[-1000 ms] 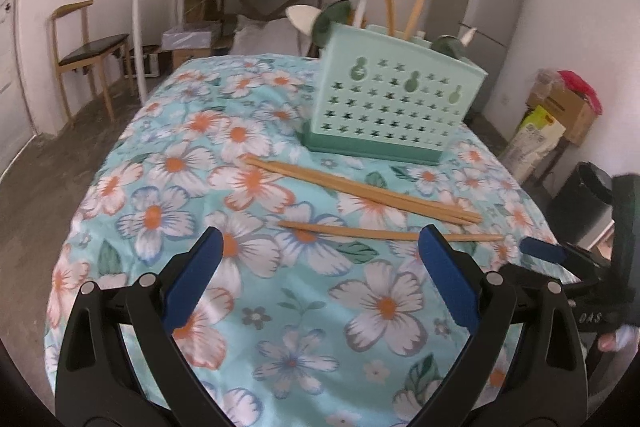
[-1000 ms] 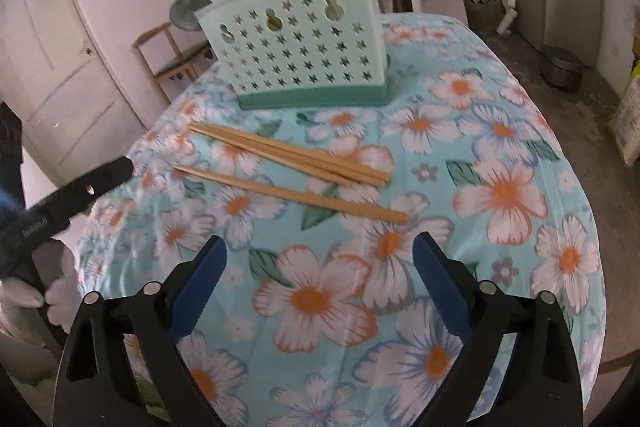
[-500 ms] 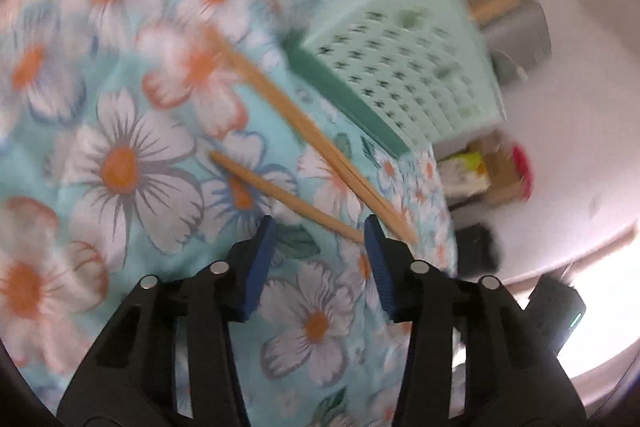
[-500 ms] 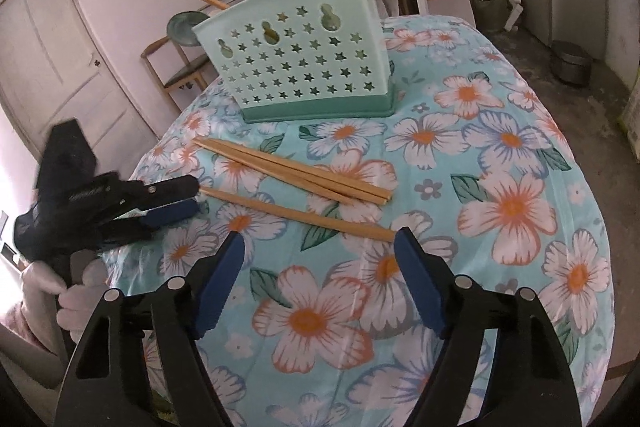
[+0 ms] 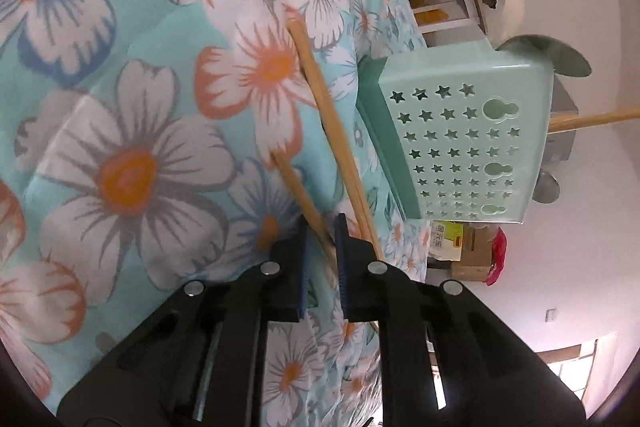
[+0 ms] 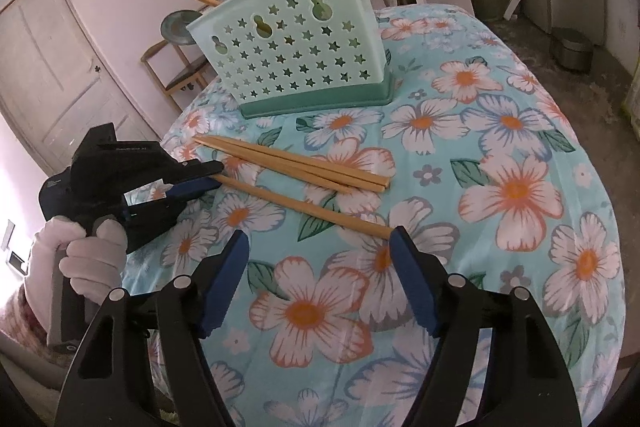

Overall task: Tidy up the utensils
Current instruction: 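Reach both tools down to the remaining chopsticks and close on them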

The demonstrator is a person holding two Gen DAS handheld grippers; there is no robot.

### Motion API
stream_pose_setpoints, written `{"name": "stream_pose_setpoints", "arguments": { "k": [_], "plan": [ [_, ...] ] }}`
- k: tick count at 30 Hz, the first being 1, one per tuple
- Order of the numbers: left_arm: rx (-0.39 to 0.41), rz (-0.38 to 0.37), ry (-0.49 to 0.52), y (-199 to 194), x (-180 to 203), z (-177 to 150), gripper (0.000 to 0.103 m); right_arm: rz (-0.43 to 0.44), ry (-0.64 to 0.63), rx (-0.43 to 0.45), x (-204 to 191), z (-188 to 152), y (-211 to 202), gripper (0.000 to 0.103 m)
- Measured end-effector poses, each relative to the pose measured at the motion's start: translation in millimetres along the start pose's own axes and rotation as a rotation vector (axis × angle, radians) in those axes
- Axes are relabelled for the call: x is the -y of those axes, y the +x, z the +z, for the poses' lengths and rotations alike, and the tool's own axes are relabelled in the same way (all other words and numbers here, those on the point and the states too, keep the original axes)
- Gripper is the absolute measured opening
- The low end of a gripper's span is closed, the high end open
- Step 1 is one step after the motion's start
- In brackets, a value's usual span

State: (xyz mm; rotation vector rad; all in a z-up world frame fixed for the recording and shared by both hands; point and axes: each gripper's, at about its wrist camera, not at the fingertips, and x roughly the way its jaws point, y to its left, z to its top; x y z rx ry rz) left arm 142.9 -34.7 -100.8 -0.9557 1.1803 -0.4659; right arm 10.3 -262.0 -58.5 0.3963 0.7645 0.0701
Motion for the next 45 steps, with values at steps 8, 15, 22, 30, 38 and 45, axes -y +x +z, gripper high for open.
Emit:
{"name": "stream_pose_setpoints", "arguments": {
  "k": [8,15,22,30,38,45],
  "plan": [
    [0.159,0.164,0.138,-50,-3,1,0.014,0.0,-0.018,0.019,-6,1,-10,0.068],
    [0.13,0.109,0.09,-52,-19,19,0.016,0.005,-0.067,0.033,-24,2,-16,0.067],
    [0.175,0.142,0.138,-44,-11,13,0.015,-0.026,-0.136,0.053,-37,5,-26,0.061],
    [0.323,0.261,0.407,-82,1,-3,0.018,-0.017,-0.378,0.078,-83,39,-10,0.047],
    [0.354,0.248,0.466,-103,-21,-11,0.022,0.029,-0.674,-0.031,-146,63,77,0.028],
    [0.356,0.223,0.474,-97,-23,-10,0.022,0.016,-0.833,-0.117,-176,67,138,0.019]
  ]
}}
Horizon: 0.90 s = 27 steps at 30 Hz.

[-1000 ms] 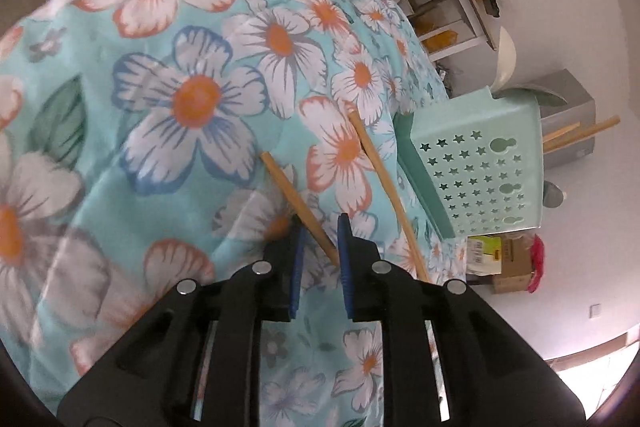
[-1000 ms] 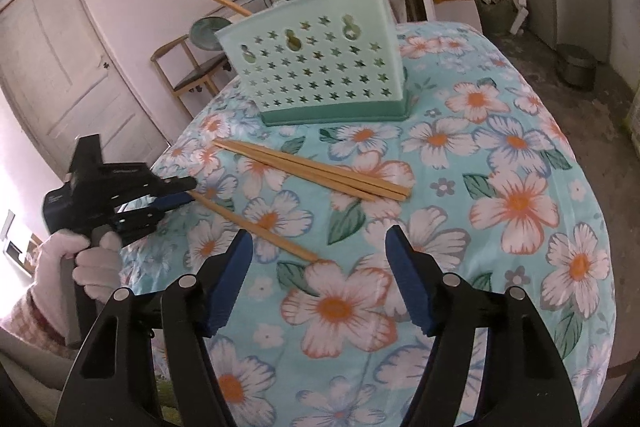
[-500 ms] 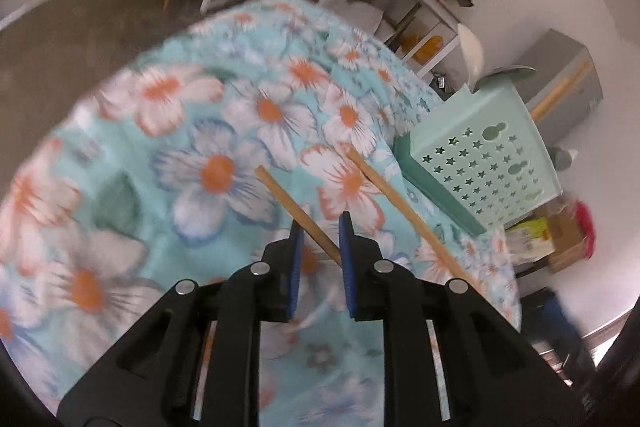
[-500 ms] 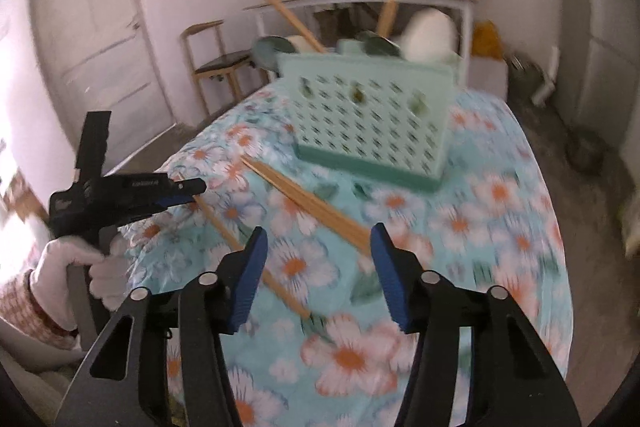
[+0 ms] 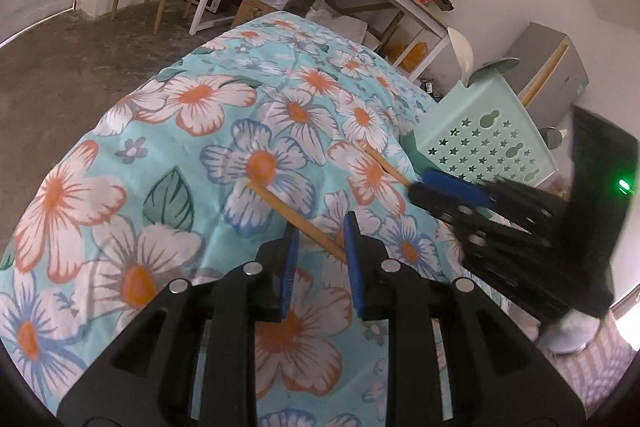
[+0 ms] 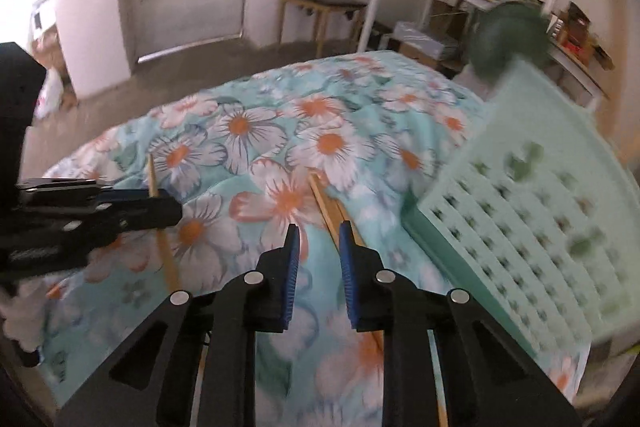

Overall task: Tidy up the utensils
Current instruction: 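Reach both tools down to the remaining chopsticks and close on them, then lift both held chopsticks upright above the mint holder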

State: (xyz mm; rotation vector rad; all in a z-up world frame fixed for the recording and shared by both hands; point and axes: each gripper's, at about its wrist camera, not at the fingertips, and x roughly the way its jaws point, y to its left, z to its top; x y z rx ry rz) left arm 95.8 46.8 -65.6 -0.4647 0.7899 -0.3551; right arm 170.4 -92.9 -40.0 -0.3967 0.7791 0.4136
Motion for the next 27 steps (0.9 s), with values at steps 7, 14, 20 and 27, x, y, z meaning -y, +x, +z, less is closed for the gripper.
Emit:
{"name": "stream_pose_setpoints", "arguments": {
  "k": [7,14,20,27],
  "plan": [
    [0.0,-0.014,-0.006,2,-4,0,0.022,-0.014,-0.036,-0.017,-2,9,23,0.008],
    [0.0,-0.015,-0.008,2,-4,0,0.022,-0.011,0.029,0.079,9,19,-15,0.003],
    [0.0,-0.012,-0.009,2,-3,0,0.022,0.015,0.106,0.168,21,20,-64,0.003],
    [0.003,-0.01,-0.015,2,-4,-1,0.022,0.053,0.061,0.041,8,18,-15,0.024]
  ]
}}
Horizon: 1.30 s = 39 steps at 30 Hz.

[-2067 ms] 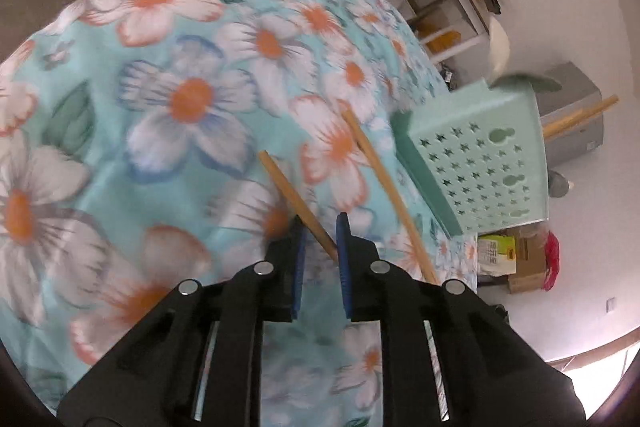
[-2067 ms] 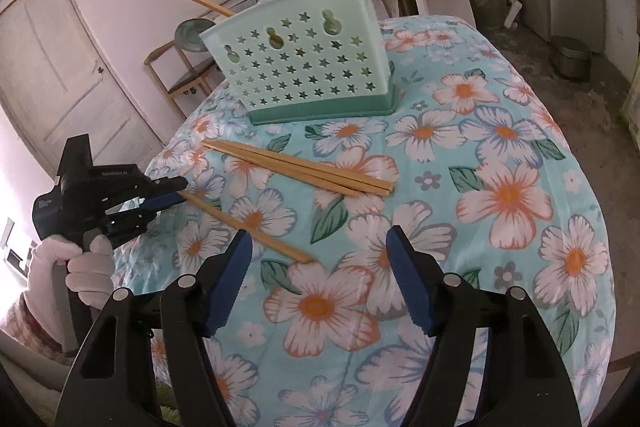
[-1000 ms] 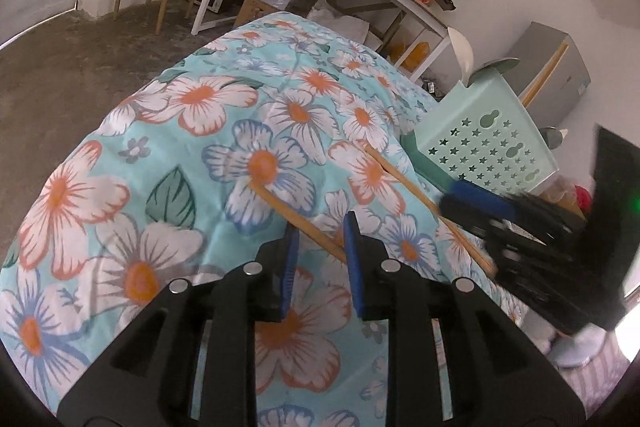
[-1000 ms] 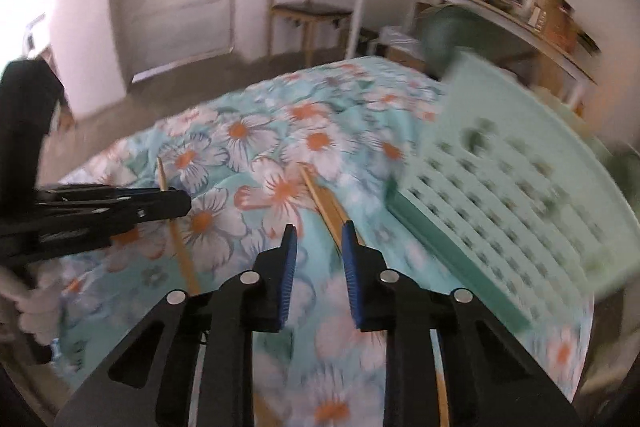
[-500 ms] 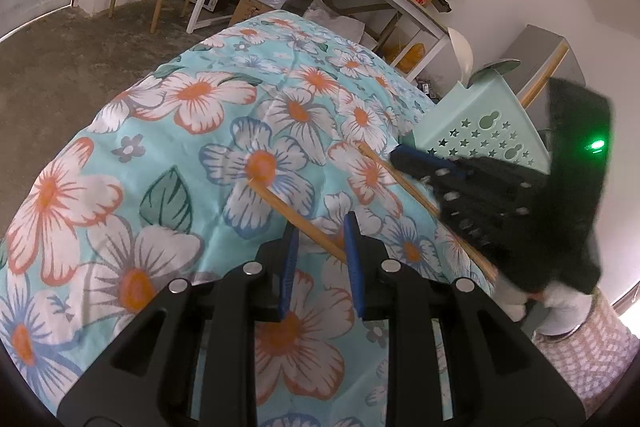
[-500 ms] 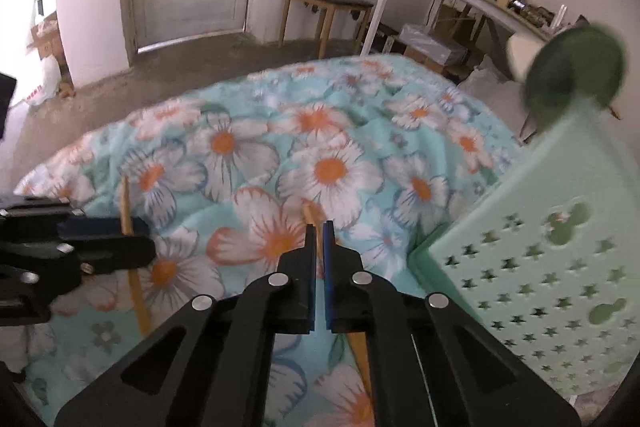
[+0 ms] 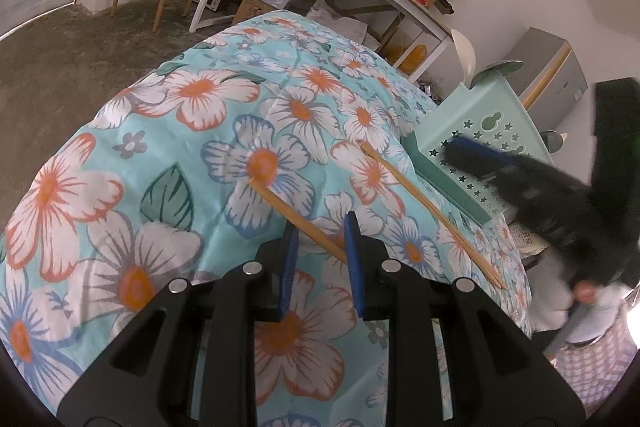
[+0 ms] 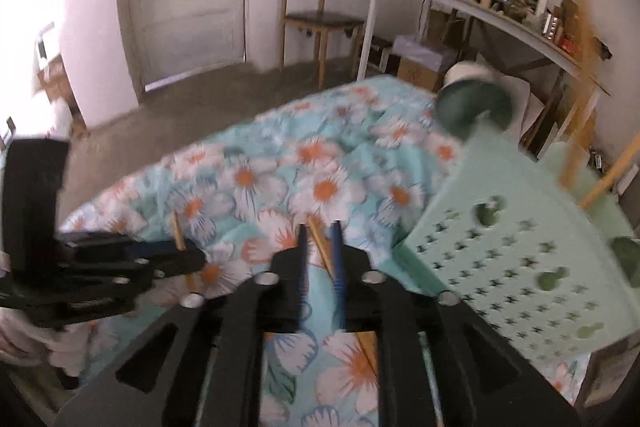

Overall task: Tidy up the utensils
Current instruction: 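Lift both held chopsticks upright above the mint holder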

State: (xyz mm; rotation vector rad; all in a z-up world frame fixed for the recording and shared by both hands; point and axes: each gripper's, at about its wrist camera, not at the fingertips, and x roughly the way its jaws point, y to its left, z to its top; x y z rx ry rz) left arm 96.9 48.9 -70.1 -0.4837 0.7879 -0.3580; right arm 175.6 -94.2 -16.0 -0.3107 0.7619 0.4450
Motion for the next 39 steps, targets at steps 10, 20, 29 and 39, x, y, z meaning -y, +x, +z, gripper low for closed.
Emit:
{"name": "stream_pose_setpoints", "arguments": {
  "k": [10,20,29,39],
  "plan": [
    [0.001,-0.006,-0.002,0,0,-1,0.022,-0.032,-0.091,-0.08,-9,7,68,0.019],
    [0.001,-0.007,-0.005,0,0,-1,0.022,-0.032,-0.02,0.09,-5,21,-18,0.007],
    [0.005,-0.005,-0.002,1,1,-1,0.022,-0.1,0.257,0.322,47,-18,-154,0.007],
    [0.031,-0.008,0.029,-12,11,4,0.021,-0.203,0.385,0.491,67,-51,-218,0.007]
  ]
}}
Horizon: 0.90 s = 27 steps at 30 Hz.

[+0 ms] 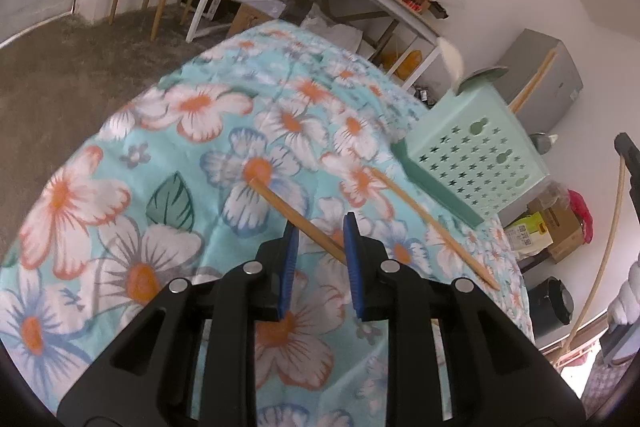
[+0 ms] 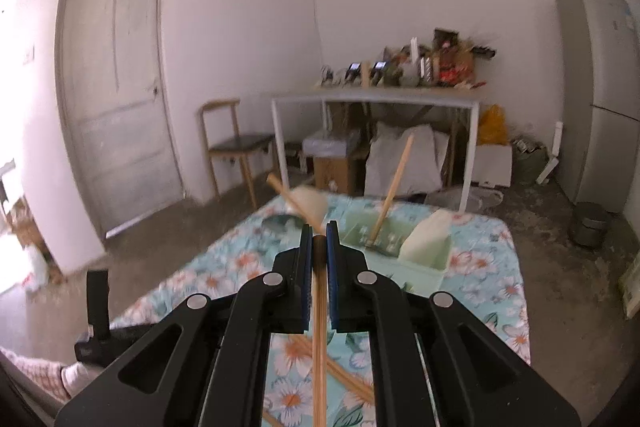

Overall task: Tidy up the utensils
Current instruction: 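Lift both held chopsticks upright above the mint holder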

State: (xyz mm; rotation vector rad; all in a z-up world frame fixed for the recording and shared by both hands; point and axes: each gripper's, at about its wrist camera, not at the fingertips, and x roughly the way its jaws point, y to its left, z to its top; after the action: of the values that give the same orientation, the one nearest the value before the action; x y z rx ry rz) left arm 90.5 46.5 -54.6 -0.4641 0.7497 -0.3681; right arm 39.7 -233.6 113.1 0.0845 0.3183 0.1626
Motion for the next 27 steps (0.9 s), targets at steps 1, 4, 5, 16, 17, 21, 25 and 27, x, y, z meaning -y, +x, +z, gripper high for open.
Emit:
{"name": "stream_pose_setpoints", "arguments": {
  "k": [1,4,5,16,17,21,25,27],
  "plan": [
    [0.01,-0.006,0.01,-5,3,3,0.02,0.0,0.011,0.014,2,1,-3,0.007],
    [0.039,-0.044,0.023,-21,13,13,0.016,0.006,0.046,0.04,10,3,-10,0.007],
    [0.05,-0.067,0.028,-27,18,17,0.015,0.007,0.054,0.045,13,3,-12,0.007],
    [0.128,-0.32,0.23,-79,104,50,0.005,-0.013,0.127,0.114,39,0,-37,0.007],
    [0.138,-0.341,0.248,-83,113,54,0.005,-0.013,0.132,0.116,40,-1,-37,0.007],
    [0.188,-0.418,0.296,-95,142,73,0.005,-0.009,0.148,0.127,47,-4,-41,0.007],
    [0.304,-0.458,0.371,-108,178,100,0.005,-0.003,0.161,0.142,53,-5,-45,0.007],
    [0.383,-0.456,0.404,-115,195,115,0.005,-0.002,0.168,0.148,56,-6,-48,0.007]
  ]
}}
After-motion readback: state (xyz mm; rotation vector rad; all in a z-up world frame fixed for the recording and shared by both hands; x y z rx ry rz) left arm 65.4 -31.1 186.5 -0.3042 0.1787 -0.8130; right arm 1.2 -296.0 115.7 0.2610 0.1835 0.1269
